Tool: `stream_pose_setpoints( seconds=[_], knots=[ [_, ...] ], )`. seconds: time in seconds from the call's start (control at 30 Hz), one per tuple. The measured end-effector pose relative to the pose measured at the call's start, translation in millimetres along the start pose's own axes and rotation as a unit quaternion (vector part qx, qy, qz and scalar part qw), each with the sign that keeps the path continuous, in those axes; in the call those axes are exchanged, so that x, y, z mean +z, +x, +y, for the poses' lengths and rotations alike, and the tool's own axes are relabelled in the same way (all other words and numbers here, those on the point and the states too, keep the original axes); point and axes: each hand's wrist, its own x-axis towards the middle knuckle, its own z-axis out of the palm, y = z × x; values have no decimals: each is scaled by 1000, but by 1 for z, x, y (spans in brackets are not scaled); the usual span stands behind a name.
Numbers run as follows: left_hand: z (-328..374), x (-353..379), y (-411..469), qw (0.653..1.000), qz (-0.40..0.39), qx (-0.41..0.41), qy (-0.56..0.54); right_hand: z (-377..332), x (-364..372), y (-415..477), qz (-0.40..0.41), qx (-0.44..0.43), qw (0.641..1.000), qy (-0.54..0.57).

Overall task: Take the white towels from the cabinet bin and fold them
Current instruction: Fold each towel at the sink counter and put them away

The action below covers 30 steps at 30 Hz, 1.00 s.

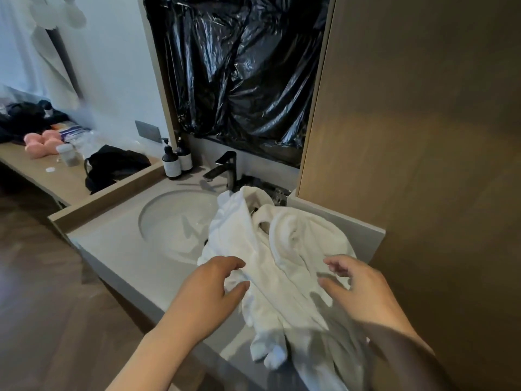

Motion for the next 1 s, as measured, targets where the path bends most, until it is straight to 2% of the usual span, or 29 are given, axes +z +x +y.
stream_pose_setpoints(
  seconds=[0.17, 0.37, 0.77, 1.0],
  knots=[
    [-7, 12, 44, 999, -2, -21, -26, 12, 4, 47, 29, 9, 999, 41],
    [-17, 15, 96, 999, 11, -25, -36, 12, 8, 83, 27, 39, 997, 59],
    [-47, 5, 213, 992, -56, 99, -57, -30, 49, 133, 94, 120, 985, 81],
    [-67, 9, 234, 978, -129, 145, -78, -42, 71, 141, 78, 180, 980, 31]
  ],
)
